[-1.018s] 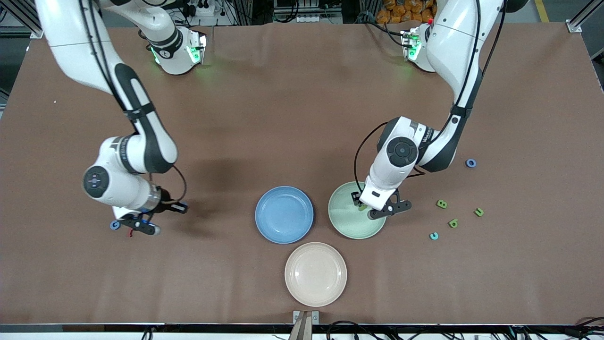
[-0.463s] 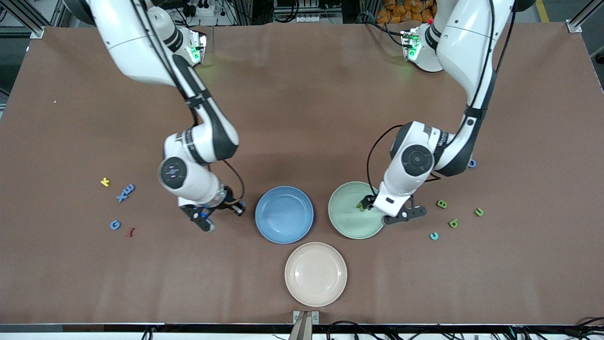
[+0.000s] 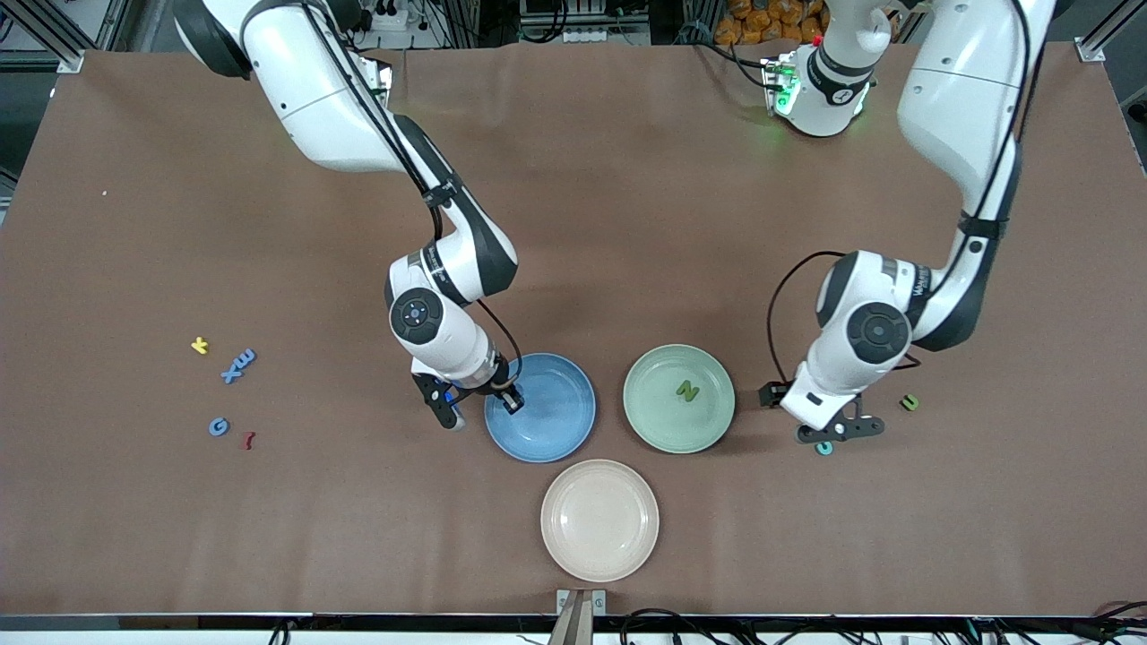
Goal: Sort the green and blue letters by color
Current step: 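Release the N on the green plate while the right gripper drops blue a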
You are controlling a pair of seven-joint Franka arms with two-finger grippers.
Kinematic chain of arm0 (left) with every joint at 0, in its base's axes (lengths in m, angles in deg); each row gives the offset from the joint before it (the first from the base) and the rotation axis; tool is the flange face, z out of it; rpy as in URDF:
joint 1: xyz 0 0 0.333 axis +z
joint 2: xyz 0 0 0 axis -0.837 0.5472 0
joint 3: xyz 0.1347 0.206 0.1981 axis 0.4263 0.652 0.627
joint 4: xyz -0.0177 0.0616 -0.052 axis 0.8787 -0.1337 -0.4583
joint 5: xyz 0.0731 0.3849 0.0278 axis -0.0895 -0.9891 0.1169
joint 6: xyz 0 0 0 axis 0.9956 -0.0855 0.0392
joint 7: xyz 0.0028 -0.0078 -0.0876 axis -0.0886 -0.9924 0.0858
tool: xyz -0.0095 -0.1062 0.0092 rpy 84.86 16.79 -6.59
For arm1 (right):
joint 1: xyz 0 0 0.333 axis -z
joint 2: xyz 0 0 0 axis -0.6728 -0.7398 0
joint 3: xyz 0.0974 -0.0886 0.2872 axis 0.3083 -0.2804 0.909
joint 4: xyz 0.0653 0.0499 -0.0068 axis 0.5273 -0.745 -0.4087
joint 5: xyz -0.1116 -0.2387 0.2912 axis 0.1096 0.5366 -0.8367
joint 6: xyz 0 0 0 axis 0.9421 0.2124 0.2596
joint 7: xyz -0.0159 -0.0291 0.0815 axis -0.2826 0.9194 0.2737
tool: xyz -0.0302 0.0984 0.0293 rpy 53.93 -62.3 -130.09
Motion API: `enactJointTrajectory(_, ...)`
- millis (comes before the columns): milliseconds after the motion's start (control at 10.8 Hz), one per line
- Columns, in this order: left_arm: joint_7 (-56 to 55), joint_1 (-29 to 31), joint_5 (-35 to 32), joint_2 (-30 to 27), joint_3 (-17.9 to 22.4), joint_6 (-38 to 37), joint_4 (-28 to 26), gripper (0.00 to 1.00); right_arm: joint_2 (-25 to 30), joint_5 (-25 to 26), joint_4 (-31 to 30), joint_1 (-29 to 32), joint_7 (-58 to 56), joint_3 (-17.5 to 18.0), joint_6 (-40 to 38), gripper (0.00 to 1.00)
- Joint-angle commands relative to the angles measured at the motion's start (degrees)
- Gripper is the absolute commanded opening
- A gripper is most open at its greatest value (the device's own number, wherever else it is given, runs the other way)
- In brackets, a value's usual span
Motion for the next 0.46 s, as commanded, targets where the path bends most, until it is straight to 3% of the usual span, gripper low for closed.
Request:
enactJointTrajectory(0,8.11,8.34,-3.06,-1.37,-4.01,1.88,-4.64,1.0,-0.95,-0.26,2.53,0.1,-0.32,-0.87,-0.64,1.0)
enactJointTrajectory(185,12.6,12.39,-3.76,-1.81,-4.98,11.26,-10.43,1.0,0.19,-0.17,2.71,1.85,-6.62,-1.57,-2.83,1.0)
enactJointTrajectory(370,14.28,13.37,-3.76,-1.55,-4.99,14.02,-12.65,1.0,0.55,-0.53,3.94,4.48,-15.49,-3.24,-6.34,1.0)
